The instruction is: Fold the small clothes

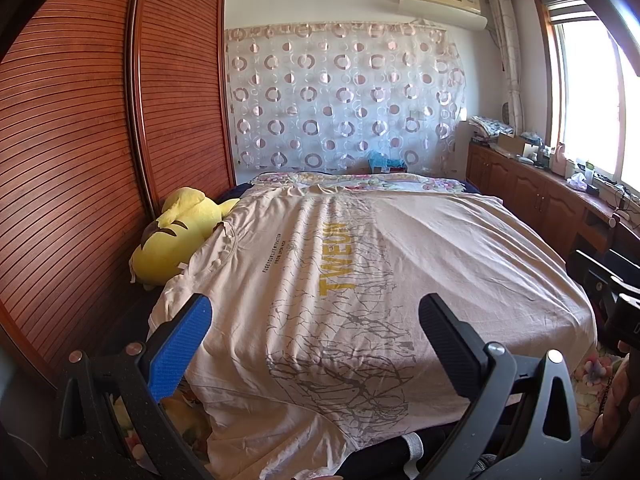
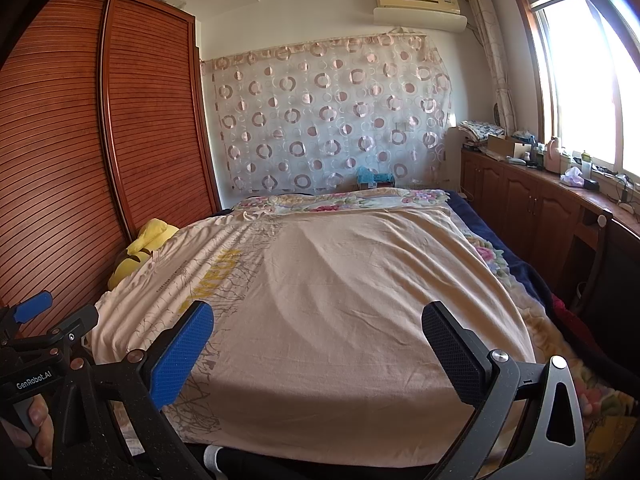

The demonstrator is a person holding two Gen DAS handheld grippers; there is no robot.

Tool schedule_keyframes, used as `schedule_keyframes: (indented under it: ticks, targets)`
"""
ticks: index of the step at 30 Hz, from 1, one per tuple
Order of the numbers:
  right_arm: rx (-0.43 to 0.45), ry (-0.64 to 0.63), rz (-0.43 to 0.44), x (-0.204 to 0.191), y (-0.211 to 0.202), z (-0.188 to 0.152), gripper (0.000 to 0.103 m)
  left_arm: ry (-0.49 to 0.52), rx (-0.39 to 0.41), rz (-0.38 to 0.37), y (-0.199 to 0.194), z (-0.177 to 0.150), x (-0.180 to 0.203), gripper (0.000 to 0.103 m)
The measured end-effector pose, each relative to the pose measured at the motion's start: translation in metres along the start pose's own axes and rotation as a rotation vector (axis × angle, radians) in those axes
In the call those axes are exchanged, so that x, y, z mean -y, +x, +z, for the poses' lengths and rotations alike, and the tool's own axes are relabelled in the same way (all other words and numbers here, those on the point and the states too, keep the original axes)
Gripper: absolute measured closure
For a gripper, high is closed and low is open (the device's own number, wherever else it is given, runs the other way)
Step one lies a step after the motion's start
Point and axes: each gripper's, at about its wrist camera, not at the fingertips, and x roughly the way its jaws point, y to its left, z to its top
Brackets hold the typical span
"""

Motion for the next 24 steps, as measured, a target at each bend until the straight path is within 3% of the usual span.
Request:
schedule_keyframes:
  ticks: [24]
  targets:
    - [-0.004, -0.005, 0.014, -0.0011, 0.0026, -0.0023, 0.0, -0.001, -0.001, -0.003, -0.0006, 0.002, 0.0049, 0.0]
